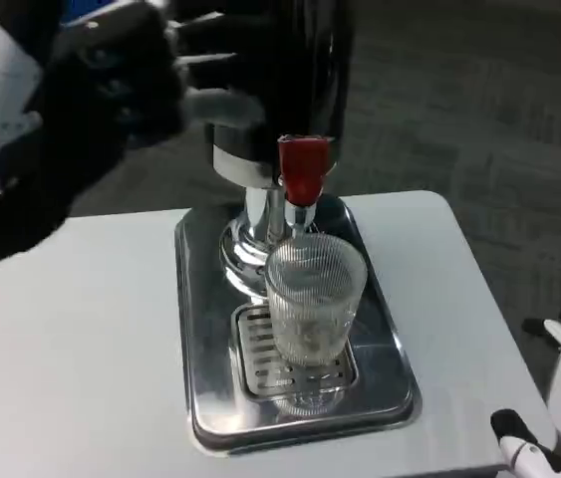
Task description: Grasp the cup under the faucet to collect the drink, then remove the cup.
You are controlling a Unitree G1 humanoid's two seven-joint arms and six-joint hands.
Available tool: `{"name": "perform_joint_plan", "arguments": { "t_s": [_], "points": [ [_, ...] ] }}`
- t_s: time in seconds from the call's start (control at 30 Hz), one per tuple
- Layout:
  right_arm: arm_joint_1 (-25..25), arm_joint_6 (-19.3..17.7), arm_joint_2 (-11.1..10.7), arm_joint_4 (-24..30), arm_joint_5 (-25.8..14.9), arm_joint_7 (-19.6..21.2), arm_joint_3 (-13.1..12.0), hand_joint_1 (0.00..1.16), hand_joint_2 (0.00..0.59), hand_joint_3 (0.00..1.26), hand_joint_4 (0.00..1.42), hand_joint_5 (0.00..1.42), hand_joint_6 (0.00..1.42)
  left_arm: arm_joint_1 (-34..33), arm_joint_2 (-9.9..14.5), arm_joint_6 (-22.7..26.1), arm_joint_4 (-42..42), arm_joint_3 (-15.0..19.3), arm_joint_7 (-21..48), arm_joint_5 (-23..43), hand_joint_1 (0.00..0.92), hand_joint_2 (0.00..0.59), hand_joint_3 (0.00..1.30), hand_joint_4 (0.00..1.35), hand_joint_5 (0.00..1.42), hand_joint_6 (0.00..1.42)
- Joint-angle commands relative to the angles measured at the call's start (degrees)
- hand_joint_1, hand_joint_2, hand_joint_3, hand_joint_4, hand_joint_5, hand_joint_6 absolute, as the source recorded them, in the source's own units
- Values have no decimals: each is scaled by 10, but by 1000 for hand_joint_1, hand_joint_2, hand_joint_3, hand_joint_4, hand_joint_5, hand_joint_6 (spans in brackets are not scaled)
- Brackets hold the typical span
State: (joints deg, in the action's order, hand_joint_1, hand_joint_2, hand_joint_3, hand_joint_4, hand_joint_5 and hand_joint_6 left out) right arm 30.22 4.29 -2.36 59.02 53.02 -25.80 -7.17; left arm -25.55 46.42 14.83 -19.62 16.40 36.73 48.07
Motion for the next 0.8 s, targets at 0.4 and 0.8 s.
{"name": "perform_joint_plan", "arguments": {
  "t_s": [0.4, 0.8],
  "points": [
    [20, -1, 2, 8, -9, 25, 1, 266, 413, 114, 1, 16, 0, -111, -72, 39, 13, -26, -44, -77, 0, 87, 204, 104, 154, 40],
    [28, -10, -2, 10, -24, 28, -13, 267, 413, 115, 1, 25, 0, -128, -78, 48, 123, -60, 17, -138, 0, 87, 217, 120, 172, 54]
  ]
}}
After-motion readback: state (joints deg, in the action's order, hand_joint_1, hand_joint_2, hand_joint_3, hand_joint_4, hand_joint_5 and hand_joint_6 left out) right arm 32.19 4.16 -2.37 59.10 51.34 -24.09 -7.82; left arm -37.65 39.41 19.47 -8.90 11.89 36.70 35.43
